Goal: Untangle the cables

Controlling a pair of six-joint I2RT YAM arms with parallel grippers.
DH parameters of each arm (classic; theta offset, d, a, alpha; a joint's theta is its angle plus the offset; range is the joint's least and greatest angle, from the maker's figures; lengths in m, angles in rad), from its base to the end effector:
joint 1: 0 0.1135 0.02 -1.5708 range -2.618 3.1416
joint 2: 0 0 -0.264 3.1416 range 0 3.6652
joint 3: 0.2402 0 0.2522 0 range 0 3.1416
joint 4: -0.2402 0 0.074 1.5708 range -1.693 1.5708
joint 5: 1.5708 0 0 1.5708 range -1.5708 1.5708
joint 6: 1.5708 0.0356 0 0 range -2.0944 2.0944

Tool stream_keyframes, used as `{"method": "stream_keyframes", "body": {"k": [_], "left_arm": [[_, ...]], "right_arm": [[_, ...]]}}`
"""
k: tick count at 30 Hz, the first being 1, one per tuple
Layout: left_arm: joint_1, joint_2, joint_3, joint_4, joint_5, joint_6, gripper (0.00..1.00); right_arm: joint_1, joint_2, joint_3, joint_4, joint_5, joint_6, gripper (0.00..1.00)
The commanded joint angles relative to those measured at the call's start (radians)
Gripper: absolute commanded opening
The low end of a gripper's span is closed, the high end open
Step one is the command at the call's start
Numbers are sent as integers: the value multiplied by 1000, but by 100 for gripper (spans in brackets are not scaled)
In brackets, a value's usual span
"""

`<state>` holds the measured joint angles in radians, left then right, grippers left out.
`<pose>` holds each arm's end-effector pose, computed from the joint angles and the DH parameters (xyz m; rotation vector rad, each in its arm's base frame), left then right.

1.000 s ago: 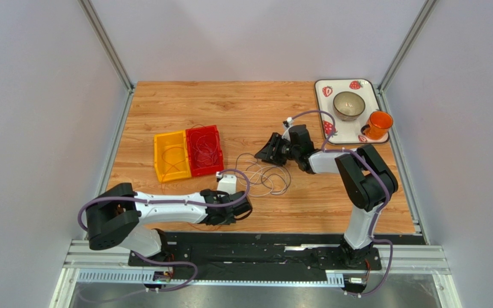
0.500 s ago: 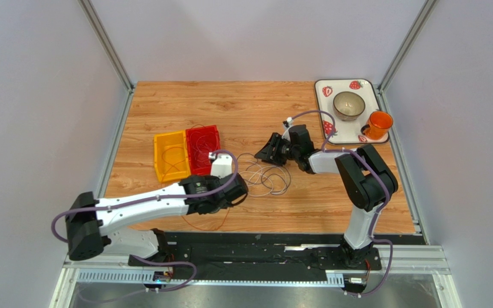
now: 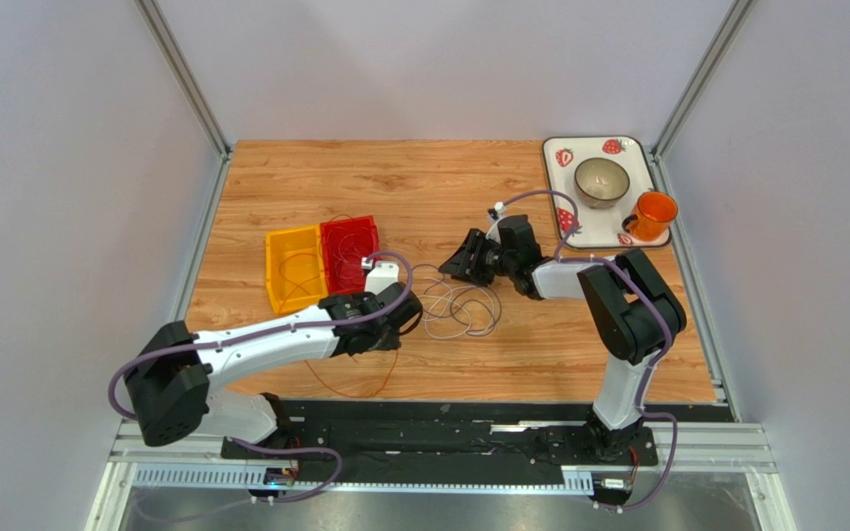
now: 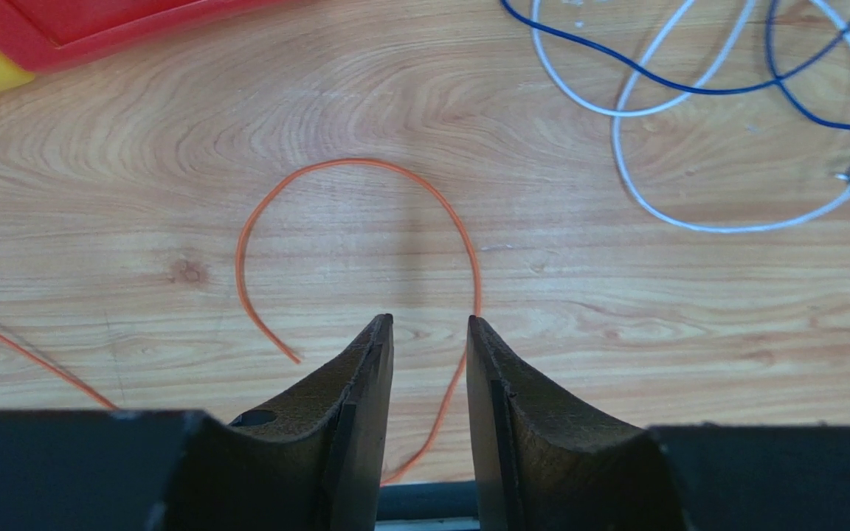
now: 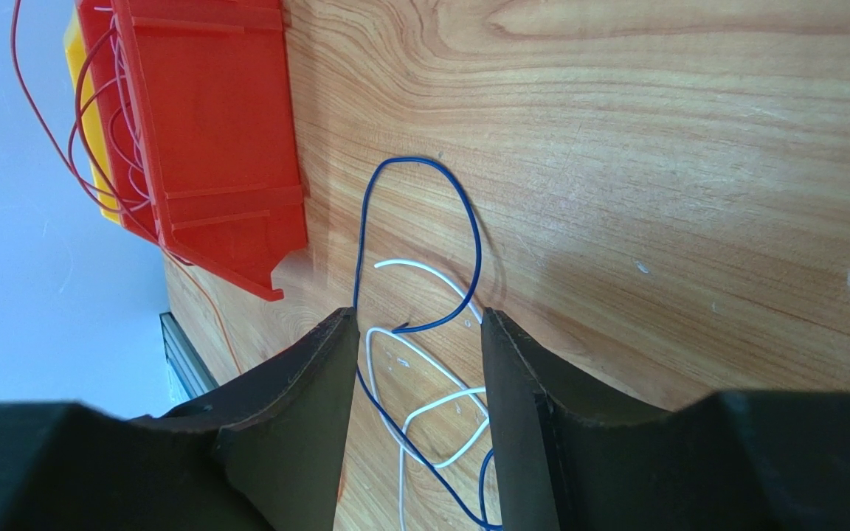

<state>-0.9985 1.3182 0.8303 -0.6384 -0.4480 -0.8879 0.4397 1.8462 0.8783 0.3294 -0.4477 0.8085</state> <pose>0.1452 -0.1969 0.2115 0.0098 2.5258 -0.1240 0.3240 0.1694 0.1366 0.1687 2.3938 1.1414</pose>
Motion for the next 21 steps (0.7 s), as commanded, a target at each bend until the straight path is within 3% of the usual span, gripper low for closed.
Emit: {"method": "stream_keyframes", "body": {"k": [1,6,13,21], "left_arm": [[52,39,24,-18,-43,-28,40],[96,4,-25,-52,-110,-34,41],[181,-53,-131,17,-90,-3,41],[213,-13,-178,112,-58,38,40]], "right_arm": [[-2,11,31,14,-13,4,48],[-7,12,33,17,-16,8,48],[-10,16,31,25,-25,12,48],[-12,22,33,30,-26,17,48]]}}
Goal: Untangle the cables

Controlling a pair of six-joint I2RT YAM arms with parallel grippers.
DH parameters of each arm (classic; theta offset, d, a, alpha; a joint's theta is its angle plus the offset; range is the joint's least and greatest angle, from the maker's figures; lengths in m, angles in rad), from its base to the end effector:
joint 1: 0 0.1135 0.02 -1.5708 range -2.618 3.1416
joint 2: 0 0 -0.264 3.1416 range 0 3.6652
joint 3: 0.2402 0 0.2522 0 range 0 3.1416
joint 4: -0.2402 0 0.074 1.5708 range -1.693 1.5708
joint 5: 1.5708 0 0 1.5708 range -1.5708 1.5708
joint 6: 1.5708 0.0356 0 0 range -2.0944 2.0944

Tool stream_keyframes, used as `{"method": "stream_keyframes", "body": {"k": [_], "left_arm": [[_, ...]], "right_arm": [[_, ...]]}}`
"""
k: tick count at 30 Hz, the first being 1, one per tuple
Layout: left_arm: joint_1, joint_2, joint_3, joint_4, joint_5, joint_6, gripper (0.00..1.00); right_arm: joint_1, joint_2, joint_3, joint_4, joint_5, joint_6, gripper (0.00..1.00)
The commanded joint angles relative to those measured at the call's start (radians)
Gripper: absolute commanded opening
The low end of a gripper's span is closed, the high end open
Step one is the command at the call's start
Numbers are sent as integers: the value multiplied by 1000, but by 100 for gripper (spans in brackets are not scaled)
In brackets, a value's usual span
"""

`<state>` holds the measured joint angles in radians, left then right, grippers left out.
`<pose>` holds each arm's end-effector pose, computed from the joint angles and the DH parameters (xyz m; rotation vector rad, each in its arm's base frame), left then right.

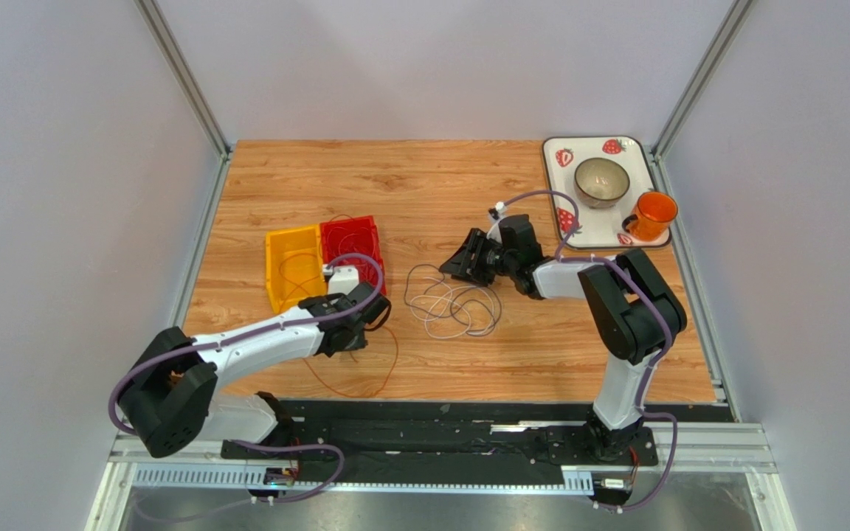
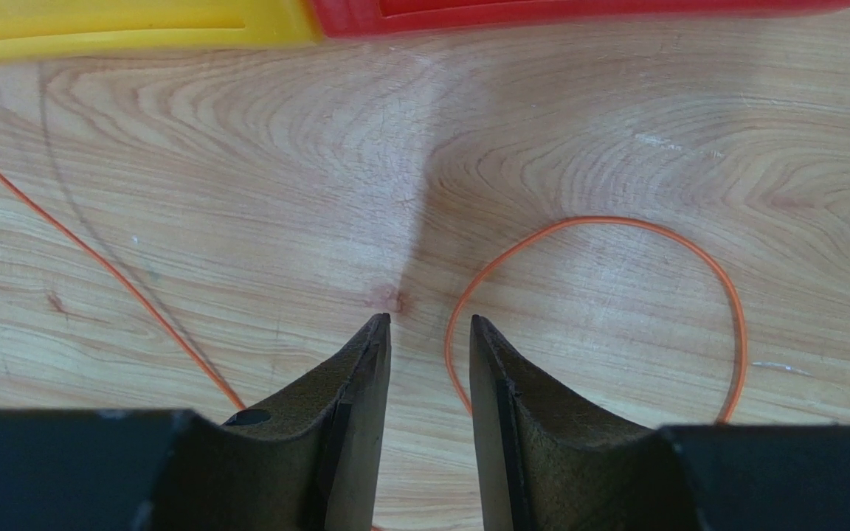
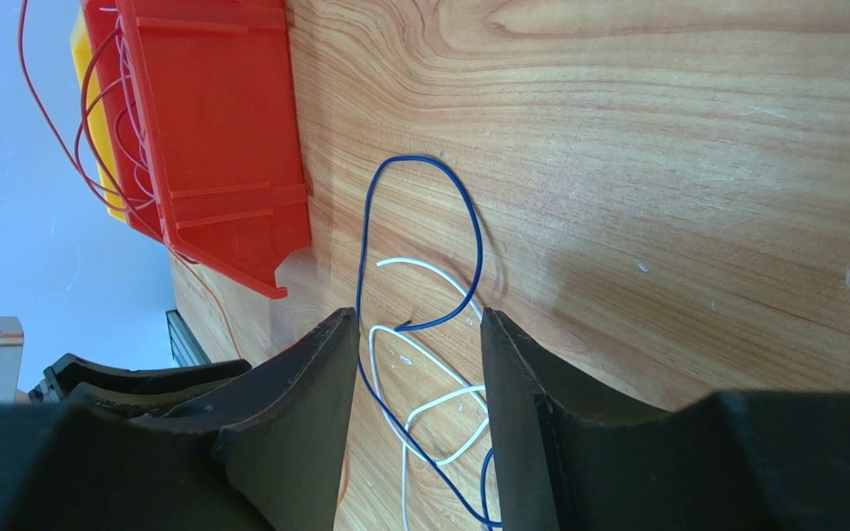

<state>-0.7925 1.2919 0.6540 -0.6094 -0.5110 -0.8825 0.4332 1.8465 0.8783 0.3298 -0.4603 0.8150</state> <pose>0.1621 -0.1396 0.1700 -0.2231 2.5405 0.1366 0.3248 0.1676 0.1366 0.1765 2.3952 1.1549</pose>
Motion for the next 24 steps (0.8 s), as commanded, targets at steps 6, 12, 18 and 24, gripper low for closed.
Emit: {"method": "stream_keyframes", "body": {"k": [6,12,18,24], "left_arm": [[10,60,12,120,8,40,39],[15,107,32,114,-9,34,37],[18,118,42,99,-4,28,30],[35,116,45,106,11,33,8]], "right_arm": [[-4,26,34,31,-20,15,48],[-5,28,33,32,-21,16,48],[-7,28,33,35,-24,18,48],[-11,28,28,40,-28,21,48]]}}
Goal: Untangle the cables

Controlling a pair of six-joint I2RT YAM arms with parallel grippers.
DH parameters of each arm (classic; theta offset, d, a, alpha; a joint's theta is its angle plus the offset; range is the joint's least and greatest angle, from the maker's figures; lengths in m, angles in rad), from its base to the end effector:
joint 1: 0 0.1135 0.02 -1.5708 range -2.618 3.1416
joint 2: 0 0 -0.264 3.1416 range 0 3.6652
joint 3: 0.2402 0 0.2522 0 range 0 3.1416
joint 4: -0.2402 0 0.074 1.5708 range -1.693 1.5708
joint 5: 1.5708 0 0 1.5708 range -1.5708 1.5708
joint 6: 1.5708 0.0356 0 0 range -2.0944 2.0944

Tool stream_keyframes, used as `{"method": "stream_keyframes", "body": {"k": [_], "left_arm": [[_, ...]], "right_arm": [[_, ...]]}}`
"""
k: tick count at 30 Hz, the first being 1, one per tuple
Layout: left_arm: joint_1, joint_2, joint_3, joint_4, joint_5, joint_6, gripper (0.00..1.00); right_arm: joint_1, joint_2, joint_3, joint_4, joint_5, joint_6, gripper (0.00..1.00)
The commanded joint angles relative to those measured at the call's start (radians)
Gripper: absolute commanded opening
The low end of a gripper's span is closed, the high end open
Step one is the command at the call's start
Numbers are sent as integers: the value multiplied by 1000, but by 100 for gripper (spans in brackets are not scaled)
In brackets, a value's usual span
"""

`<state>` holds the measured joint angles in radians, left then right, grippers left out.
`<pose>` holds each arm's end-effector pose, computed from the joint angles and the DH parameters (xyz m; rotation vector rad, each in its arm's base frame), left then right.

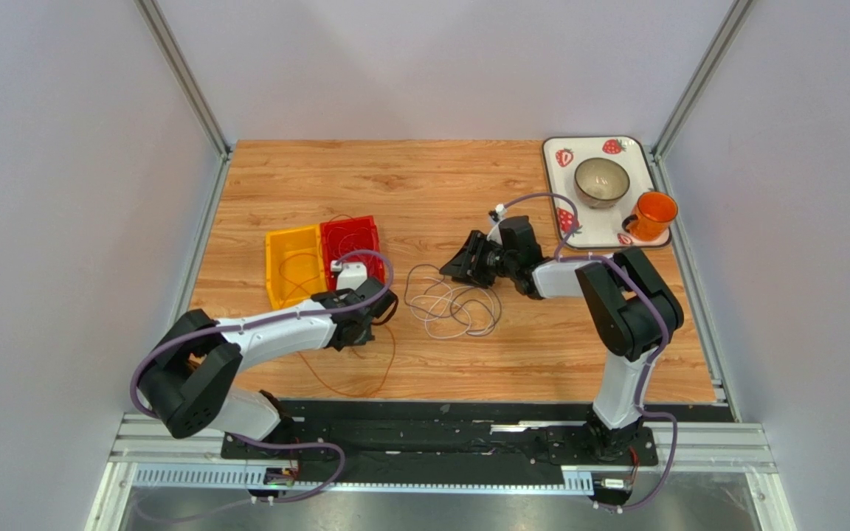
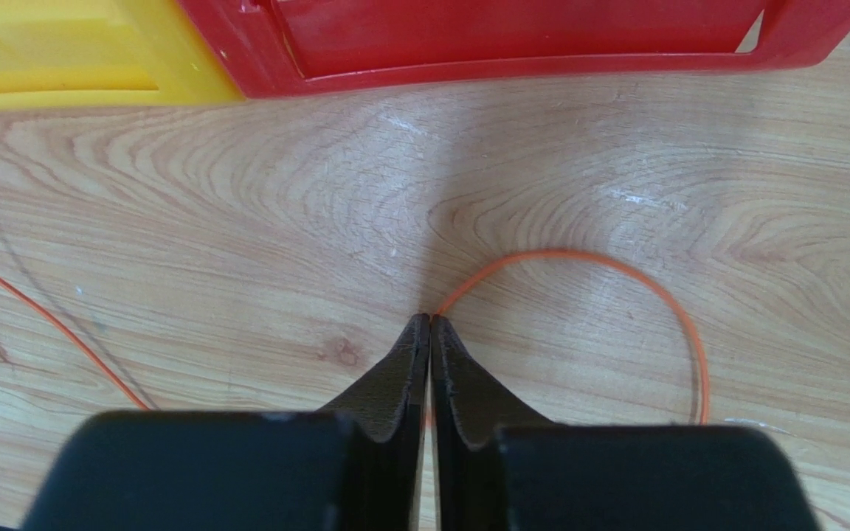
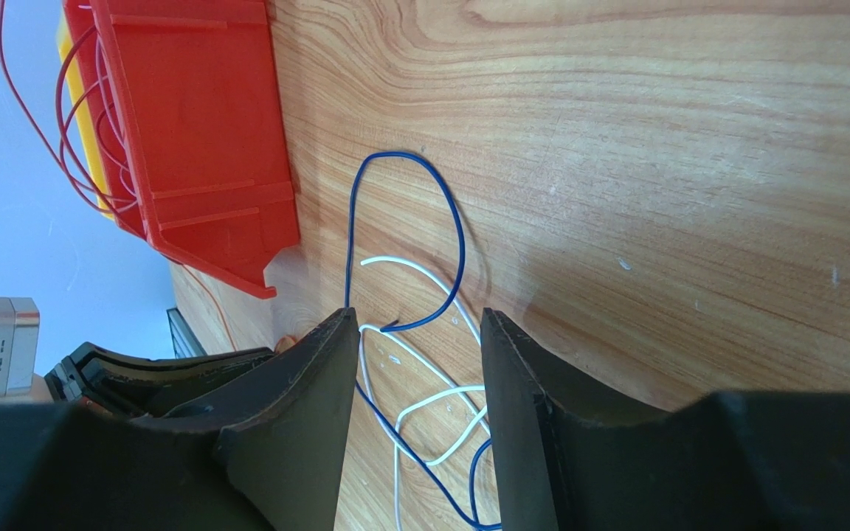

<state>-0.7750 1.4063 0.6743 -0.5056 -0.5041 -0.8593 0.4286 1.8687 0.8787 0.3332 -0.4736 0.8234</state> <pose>0.1788 -0.1511 0.1555 -0.2176 2.5418 0.1366 0.3259 0.1668 0.1295 0.1920 2.4165 1.1643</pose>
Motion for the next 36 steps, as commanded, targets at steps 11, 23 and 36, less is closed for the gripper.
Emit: {"method": "stream_keyframes", "body": {"k": [11,23,36], "left_arm": [[22,-56,60,-17,47,52,0],[72,-351,324,-332,-13,184,0],[221,-259,18,-1,337,129,40]], "right_arm": [[-8,7,28,43,-20,16,48],[-10,9,26,47,-23,22,48],[-11,12,26,50,-26,23,48]]}}
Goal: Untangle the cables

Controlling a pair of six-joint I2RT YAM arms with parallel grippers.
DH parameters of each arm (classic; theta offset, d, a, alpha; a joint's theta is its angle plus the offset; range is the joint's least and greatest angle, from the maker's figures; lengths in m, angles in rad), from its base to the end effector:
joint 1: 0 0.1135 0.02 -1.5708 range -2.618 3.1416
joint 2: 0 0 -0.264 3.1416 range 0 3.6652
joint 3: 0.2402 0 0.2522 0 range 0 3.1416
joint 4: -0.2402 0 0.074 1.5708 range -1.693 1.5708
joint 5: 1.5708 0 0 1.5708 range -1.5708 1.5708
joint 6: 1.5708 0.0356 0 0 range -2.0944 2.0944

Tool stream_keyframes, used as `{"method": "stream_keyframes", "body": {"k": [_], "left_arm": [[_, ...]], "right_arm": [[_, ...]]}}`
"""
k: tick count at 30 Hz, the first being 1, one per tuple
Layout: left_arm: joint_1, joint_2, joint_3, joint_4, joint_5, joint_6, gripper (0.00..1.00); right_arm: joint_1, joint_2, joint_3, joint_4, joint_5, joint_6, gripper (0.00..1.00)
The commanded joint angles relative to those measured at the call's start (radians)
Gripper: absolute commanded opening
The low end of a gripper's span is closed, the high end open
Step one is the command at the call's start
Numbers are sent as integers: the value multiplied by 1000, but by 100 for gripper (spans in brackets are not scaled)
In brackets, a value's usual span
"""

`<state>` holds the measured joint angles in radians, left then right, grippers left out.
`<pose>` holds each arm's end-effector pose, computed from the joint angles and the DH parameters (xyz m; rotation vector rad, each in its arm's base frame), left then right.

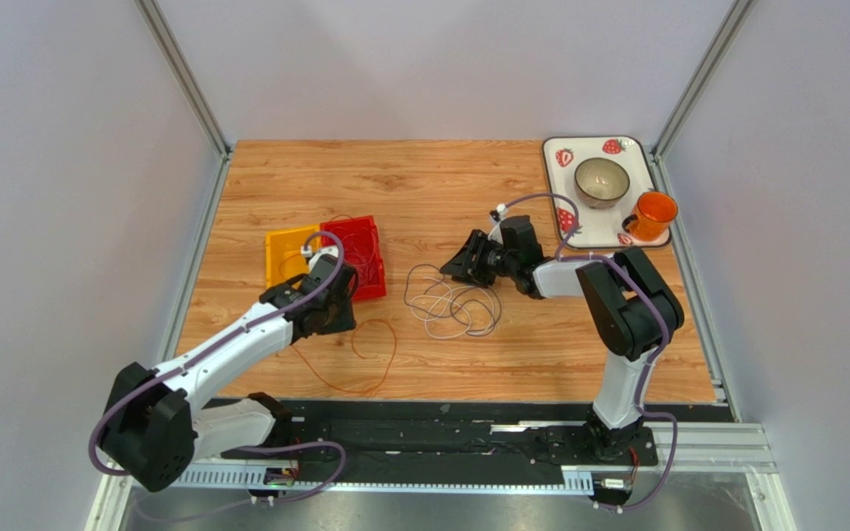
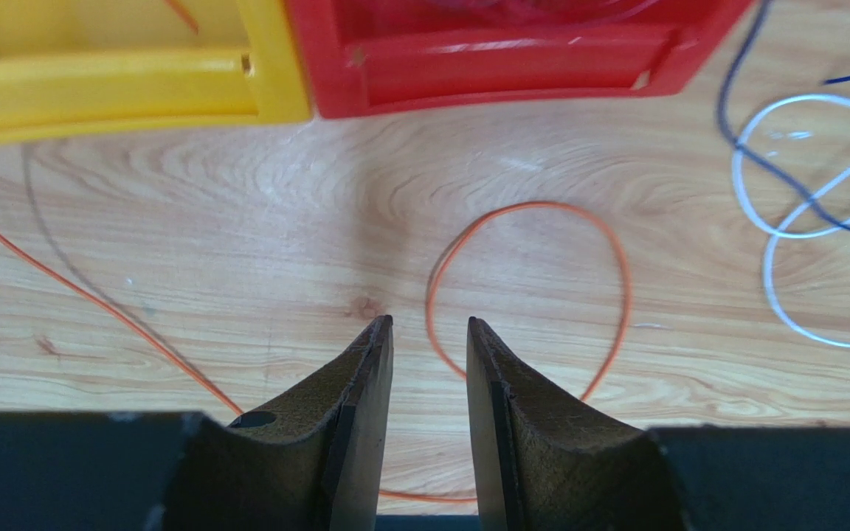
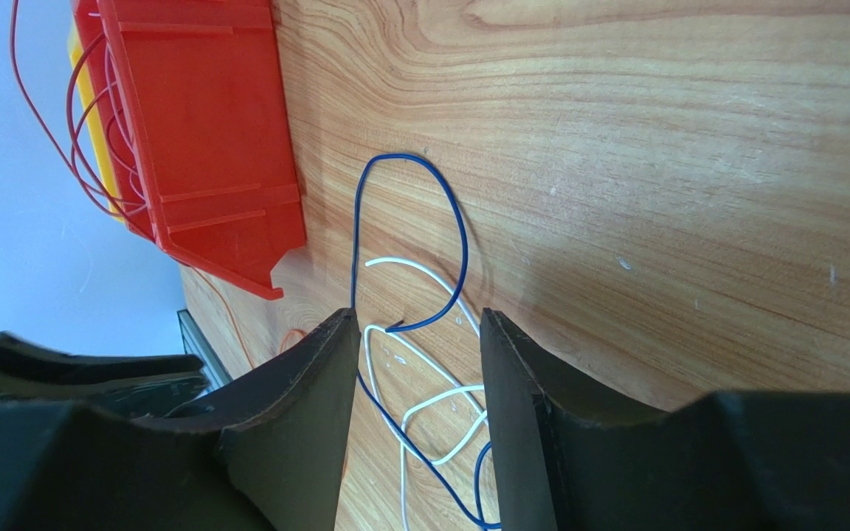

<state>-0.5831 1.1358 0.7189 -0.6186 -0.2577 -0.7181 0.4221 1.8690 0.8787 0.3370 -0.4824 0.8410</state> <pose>0.1822 -0.1093 0.2153 -0.2634 2.5475 -0.1612 0.3270 0.1650 0.1298 0.2145 2.4154 1.1798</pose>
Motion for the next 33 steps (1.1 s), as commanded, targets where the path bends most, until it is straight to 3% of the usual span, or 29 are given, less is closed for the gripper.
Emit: {"method": "stream_keyframes", "body": {"k": [1,8,33], "left_arm": [[35,19,-38,121,98,-14,40],[74,91,-119,256,164,-20,40],[17,211,-36,129,64,-37,35]], "right_arm": [[-6,12,25,48,-19,6,48],[-8,15,25,50,-21,7,48],[-9,19,23,60,-30,17,48]]}}
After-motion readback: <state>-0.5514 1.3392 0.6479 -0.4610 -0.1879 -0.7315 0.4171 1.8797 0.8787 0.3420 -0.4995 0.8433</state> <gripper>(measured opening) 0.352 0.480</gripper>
